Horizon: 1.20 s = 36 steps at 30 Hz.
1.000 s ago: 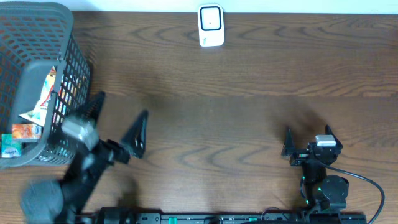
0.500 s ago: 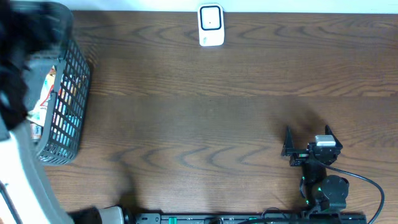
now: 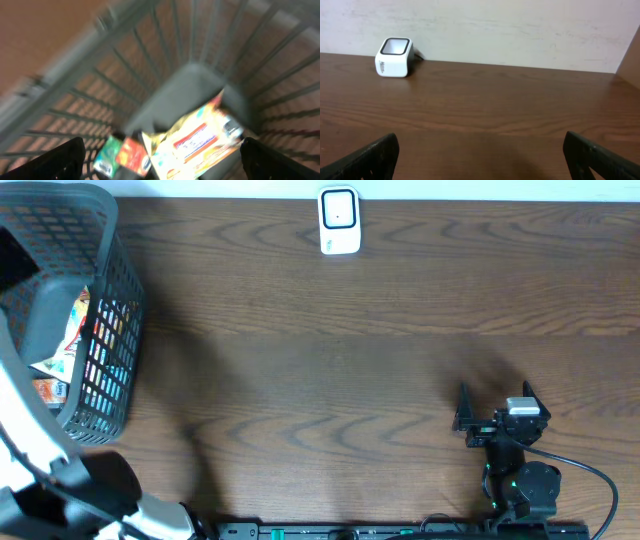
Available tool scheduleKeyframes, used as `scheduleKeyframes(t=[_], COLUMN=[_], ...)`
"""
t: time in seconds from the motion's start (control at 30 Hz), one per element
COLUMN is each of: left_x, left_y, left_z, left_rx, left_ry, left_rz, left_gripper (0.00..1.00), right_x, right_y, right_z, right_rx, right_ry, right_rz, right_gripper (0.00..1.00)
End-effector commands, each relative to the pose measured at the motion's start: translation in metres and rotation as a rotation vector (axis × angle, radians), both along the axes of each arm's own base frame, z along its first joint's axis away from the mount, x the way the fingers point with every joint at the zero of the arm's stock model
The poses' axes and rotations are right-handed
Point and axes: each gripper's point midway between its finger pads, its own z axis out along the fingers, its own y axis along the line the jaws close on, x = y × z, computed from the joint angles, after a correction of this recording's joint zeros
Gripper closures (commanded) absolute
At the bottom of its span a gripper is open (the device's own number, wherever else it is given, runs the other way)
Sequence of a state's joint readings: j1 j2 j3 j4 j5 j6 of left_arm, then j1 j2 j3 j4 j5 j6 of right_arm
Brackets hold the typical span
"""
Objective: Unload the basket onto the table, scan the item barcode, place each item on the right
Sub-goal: 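Swing the left gripper into the grey basket toward a snack bag, then grasp the yellow-orange snack bag in the basket with the left gripper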
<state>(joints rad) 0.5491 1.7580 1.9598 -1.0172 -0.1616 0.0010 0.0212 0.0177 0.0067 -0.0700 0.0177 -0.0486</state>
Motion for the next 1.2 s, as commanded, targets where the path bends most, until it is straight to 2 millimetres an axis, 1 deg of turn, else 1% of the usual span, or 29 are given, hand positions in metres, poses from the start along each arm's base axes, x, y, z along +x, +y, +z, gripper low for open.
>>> scheduleKeyframes(t=[0.0, 0.03, 0.13, 0.23, 0.3, 0.33, 0.37, 0.43, 0.5, 0.6, 0.67, 0.7, 0.73, 0.77, 0.8, 0.9, 0.97, 1.03, 1.07, 1.1, 1.13, 1.17], left_x=[-0.005, -0.005, -0.003, -0.002, -0.012, -0.016, -0.021, -0.027, -0.03, -0.03, -0.031, -0.03, -0.029, -0.026, -0.024, -0.02, -0.012, -0.005, 0.002, 0.008, 0.01, 0.01], left_y=[0.002, 0.001, -0.008, -0.023, -0.029, -0.029, -0.028, -0.027, -0.025, -0.028, -0.029, -0.032, -0.036, -0.045, -0.048, -0.04, -0.028, -0.021, -0.016, -0.012, -0.012, -0.011], left_z=[-0.048, -0.063, -0.091, -0.116, -0.14, -0.148, -0.16, -0.175, -0.185, -0.196, -0.204, -0.206, -0.21, -0.215, -0.22, -0.227, -0.227, -0.225, -0.223, -0.222, -0.223, -0.226], left_rx=[-0.051, -0.07, -0.135, -0.192, -0.199, -0.197, -0.19, -0.185, -0.175, -0.168, -0.16, -0.163, -0.175, -0.2, -0.205, -0.169, -0.113, -0.077, -0.052, -0.032, -0.029, -0.031], left_ry=[0.13, 0.154, 0.182, 0.224, 0.303, 0.326, 0.355, 0.378, 0.392, 0.404, 0.419, 0.42, 0.421, 0.416, 0.415, 0.429, 0.421, 0.403, 0.377, 0.358, 0.354, 0.357], left_rz=[-0.033, -0.035, -0.067, -0.18, -0.248, -0.258, -0.248, -0.239, -0.232, -0.283, -0.32, -0.345, -0.387, -0.461, -0.49, -0.5, -0.479, -0.468, -0.465, -0.462, -0.462, -0.462], left_gripper=[0.02, 0.02, 0.02, 0.02, 0.04, 0.04, 0.04, 0.04, 0.04, 0.04, 0.07, 0.07, 0.07, 0.07, 0.07, 0.07, 0.07, 0.08, 0.14, 0.29, 0.42, 0.5], right_x=[0.0, 0.0, 0.0, 0.0, 0.0, 0.0, 0.0, 0.0, 0.0, 0.0, 0.0, 0.0, 0.0, 0.0, 0.0, 0.0, 0.0, 0.0, 0.0, 0.0, 0.0, 0.0], right_y=[0.002, 0.002, 0.002, 0.002, 0.002, 0.002, 0.002, 0.002, 0.002, 0.002, 0.002, 0.002, 0.002, 0.002, 0.002, 0.002, 0.002, 0.002, 0.002, 0.002, 0.002, 0.002], right_z=[0.0, 0.0, 0.0, 0.0, 0.0, 0.0, 0.0, 0.0, 0.0, 0.0, 0.0, 0.0, 0.0, 0.0, 0.0, 0.0, 0.0, 0.0, 0.0, 0.0, 0.0, 0.0], right_rx=[-0.008, -0.008, -0.008, -0.008, -0.008, -0.008, -0.008, -0.008, -0.008, -0.008, -0.008, -0.008, -0.008, -0.008, -0.008, -0.008, -0.008, -0.008, -0.008, -0.008, -0.008, -0.008], right_ry=[0.0, 0.0, -0.001, -0.001, 0.0, 0.0, 0.0, 0.0, 0.0, 0.0, 0.0, 0.0, 0.0, -0.001, 0.0, 0.0, -0.001, 0.0, 0.0, 0.0, -0.001, 0.0], right_rz=[0.011, 0.011, 0.011, 0.011, 0.011, 0.011, 0.011, 0.011, 0.011, 0.011, 0.011, 0.011, 0.011, 0.011, 0.011, 0.011, 0.011, 0.011, 0.011, 0.011, 0.011, 0.011], right_gripper=[0.01, 0.01, 0.01, 0.01, 0.01, 0.01, 0.01, 0.01, 0.01, 0.01, 0.01, 0.01, 0.01, 0.01, 0.01, 0.01, 0.01, 0.01, 0.01, 0.01, 0.01, 0.01])
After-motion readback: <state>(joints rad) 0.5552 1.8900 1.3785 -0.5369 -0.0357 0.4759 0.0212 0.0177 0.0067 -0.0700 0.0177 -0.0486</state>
